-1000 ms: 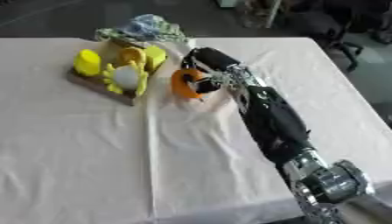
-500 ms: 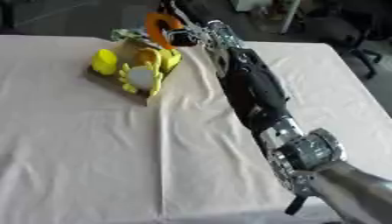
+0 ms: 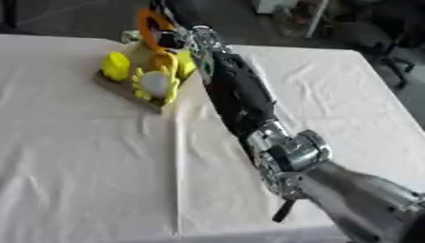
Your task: Pick up objects on the table and place them in the box.
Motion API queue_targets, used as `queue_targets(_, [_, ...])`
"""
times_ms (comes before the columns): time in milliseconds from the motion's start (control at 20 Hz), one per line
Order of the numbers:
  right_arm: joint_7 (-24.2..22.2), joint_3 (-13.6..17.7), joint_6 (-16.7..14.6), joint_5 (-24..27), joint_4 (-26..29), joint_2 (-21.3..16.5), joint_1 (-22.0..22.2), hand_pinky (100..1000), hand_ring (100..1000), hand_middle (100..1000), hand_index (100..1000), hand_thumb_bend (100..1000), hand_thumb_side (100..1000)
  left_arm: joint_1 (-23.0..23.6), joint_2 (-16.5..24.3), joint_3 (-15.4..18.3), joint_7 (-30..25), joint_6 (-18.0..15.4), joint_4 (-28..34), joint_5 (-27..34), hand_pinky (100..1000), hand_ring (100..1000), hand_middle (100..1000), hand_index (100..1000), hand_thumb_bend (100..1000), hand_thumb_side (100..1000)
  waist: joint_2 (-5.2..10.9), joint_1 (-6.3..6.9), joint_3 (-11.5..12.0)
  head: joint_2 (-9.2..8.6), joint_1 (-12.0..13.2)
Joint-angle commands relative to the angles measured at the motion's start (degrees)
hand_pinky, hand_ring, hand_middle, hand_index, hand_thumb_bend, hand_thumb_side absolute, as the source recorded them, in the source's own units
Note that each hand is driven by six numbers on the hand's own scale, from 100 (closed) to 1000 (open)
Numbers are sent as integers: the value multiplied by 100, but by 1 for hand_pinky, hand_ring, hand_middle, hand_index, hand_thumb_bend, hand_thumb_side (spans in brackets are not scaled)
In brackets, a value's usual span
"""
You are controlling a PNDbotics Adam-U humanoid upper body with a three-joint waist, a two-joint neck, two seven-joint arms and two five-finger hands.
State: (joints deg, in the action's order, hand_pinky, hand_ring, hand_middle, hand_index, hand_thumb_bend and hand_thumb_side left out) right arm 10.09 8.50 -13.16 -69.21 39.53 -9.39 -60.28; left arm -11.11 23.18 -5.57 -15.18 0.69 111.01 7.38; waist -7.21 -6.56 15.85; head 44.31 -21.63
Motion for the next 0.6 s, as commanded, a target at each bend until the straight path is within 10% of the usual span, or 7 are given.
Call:
queue_targets(50, [-203,51,80,-218,-122,21,-105,661,564,427,629,100,105,-80,52,-16,-42,-1,140,26,660,557,598,809,100,915,14,-44,7,-19,-58])
queue_targets(350, [-1148,-58,-78,-393,-182,122,-49,736,711,636,816,100,165,-60,40,-33,-97,19,135,7,663,557,598,811,100,920,30,-67,-19,-19,-40])
queue_targets(600, [-1526,-88,-156,-519,16,120,-30,802,794,814,920,100,437,-34,39,-25,-140,28,127,-20,666,557,598,813,100,923,41,-61,-58,-19,-16])
